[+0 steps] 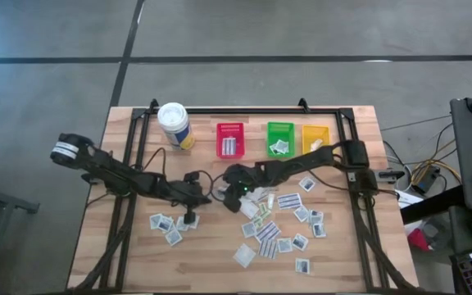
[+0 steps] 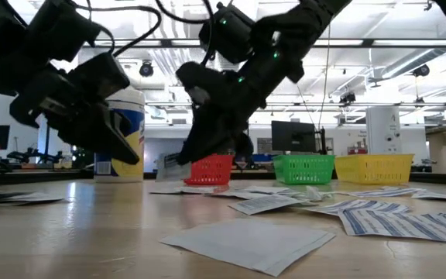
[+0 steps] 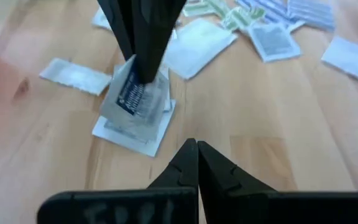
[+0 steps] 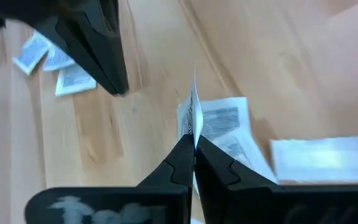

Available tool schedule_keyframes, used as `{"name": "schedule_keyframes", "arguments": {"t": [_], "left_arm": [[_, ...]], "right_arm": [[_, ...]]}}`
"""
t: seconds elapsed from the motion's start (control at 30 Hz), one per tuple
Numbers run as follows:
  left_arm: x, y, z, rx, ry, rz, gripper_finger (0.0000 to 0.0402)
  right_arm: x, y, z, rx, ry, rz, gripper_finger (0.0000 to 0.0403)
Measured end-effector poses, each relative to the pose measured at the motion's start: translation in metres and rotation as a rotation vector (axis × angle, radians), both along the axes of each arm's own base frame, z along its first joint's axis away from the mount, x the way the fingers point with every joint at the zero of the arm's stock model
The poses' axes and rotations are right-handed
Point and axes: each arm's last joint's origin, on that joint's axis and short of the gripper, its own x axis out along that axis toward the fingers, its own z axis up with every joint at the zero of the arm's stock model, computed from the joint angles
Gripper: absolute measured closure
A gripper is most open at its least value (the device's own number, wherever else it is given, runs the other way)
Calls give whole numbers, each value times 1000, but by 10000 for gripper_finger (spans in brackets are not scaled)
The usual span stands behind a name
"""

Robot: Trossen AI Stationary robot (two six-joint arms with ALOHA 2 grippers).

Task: Pick & Place First Aid Supplies
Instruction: Put the alcohol pad in the green bin

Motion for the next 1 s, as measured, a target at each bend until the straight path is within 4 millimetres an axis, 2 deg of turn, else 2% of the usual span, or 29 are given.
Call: {"name": "schedule_keyframes", "arguments": {"t": [0.23,0.4,0.63,1.0], "left_arm": [[-3,1,11,-10,-45,-1,401],[-4,1,19,-21,-78,1,401],[-7,2,30,-44,-133,8,401],[-11,3,42,-75,-194,17,401]], "right_arm": [[-18,-8,27,-111,46,32,394],[-40,-12,45,-163,36,35,394],[-93,-18,62,-233,16,-66,394],[-173,-26,84,-305,-126,-266,394]]}}
